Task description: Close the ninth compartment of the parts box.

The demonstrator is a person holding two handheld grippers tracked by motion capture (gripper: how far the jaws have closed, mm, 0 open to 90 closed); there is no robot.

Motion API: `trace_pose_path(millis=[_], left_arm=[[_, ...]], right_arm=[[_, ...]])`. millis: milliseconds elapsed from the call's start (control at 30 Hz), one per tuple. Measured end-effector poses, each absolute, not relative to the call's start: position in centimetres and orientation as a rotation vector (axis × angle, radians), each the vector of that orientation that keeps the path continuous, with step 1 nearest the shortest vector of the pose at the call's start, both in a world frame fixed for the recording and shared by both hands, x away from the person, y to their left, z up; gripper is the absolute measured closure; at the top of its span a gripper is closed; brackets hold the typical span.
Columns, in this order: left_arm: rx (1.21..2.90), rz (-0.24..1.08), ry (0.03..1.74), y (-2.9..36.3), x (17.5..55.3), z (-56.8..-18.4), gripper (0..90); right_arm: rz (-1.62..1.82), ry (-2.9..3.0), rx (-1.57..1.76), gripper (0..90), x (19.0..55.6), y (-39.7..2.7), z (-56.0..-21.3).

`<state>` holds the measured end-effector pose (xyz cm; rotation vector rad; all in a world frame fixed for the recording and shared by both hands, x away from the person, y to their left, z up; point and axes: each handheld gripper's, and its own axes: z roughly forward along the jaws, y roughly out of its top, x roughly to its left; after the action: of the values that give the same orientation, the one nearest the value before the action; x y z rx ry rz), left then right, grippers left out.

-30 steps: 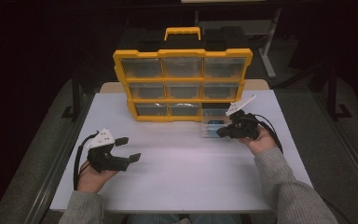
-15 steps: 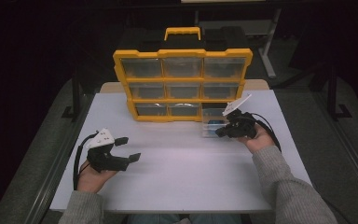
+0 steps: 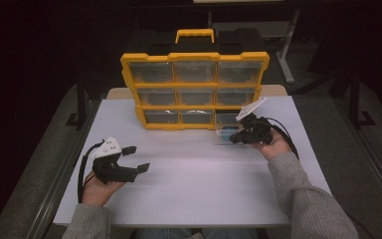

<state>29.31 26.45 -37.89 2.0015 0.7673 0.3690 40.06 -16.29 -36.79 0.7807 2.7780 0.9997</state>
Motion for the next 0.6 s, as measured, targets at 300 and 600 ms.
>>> trace_pose_path(millis=[300,600], left_arm=[[2.003,0.373,0.764,26.6,29.3,-37.8,21.1],[1.998,0.371,0.769,26.6,29.3,-37.8,21.2]], right_arm=[[0.994,2.778,0.786,86.9,40.7,-16.1,-36.6],[0.973,2.768,0.778,86.9,41.3,-16.1,-36.4]])
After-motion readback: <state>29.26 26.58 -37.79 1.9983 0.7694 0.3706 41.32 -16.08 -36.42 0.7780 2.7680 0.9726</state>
